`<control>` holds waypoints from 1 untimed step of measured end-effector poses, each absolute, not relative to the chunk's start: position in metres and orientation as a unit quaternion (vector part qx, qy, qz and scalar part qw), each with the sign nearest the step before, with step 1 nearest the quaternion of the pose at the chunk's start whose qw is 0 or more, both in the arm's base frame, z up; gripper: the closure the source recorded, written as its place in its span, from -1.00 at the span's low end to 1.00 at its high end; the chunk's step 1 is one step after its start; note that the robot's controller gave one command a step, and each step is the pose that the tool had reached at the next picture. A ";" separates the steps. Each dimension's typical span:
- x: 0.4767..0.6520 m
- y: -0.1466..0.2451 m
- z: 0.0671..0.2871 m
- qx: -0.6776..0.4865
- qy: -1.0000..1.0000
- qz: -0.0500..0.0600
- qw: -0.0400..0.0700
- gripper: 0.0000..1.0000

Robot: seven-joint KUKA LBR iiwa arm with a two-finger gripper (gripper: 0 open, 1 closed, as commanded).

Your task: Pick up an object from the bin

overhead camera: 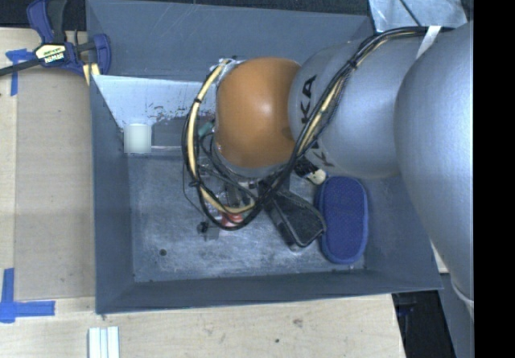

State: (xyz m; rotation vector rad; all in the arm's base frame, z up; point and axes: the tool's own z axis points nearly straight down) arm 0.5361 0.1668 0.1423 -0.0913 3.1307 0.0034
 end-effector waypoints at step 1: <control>0.568 0.111 0.130 -0.033 0.999 -0.001 0.003 -1.00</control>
Offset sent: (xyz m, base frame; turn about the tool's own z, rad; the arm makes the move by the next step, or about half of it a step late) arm 0.0293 -0.0512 -0.0124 -0.0145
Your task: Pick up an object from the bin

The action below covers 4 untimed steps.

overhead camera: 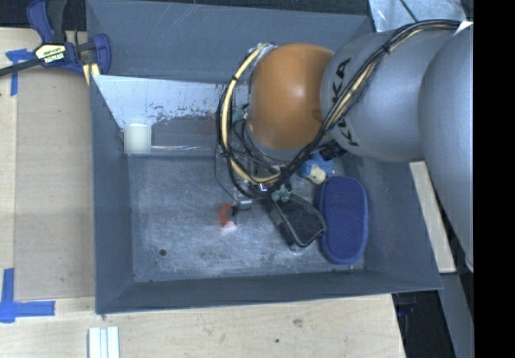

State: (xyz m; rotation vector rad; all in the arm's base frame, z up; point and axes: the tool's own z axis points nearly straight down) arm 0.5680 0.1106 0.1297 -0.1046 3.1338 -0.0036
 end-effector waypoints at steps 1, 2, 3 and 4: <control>0.545 0.091 0.067 -0.067 0.998 -0.001 -0.002 -1.00; 0.549 0.093 0.072 -0.066 0.998 0.000 0.005 1.00; 0.548 0.087 0.192 -0.078 0.997 0.000 0.006 1.00; 0.540 0.095 0.245 -0.241 0.971 0.000 0.005 1.00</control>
Offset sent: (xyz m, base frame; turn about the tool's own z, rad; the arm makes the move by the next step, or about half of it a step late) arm -0.0221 -0.0175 -0.0597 -0.0685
